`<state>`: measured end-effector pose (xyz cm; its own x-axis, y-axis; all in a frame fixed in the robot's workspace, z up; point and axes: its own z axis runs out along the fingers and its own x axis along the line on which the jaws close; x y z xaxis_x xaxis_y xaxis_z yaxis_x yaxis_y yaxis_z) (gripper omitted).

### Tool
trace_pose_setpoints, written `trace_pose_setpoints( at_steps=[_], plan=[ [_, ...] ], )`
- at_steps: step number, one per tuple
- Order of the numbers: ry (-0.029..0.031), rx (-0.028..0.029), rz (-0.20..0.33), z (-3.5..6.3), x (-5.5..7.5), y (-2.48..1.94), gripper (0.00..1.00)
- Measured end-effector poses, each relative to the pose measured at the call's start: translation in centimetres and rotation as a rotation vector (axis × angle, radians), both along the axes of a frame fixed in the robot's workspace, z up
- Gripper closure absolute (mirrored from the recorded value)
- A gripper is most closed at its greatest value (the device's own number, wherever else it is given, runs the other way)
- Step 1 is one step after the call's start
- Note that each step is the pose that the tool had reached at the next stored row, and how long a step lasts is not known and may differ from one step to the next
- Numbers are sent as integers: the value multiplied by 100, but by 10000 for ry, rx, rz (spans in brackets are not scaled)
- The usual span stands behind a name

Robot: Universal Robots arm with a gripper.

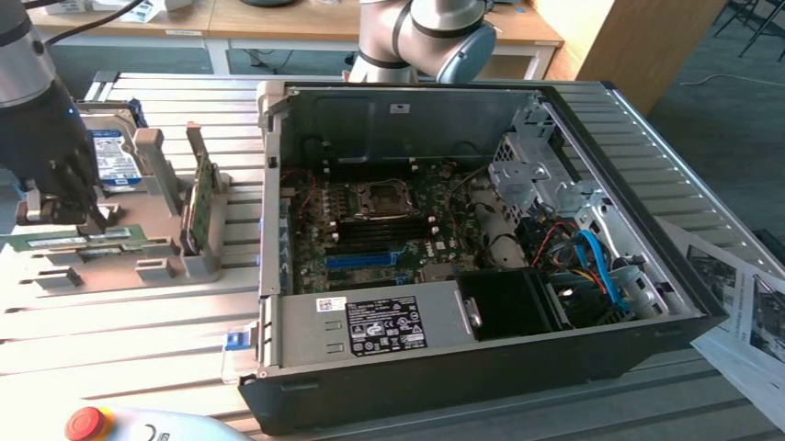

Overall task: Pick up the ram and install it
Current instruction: 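Pick up the ram and move it above insertion slot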

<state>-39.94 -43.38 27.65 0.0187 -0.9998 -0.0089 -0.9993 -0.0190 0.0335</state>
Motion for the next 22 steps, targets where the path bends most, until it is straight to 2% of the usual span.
trace_pose_setpoints(
  at_steps=[22],
  plan=[
    [0, -39, -114, 272, 0, 0, 88]
  ],
)
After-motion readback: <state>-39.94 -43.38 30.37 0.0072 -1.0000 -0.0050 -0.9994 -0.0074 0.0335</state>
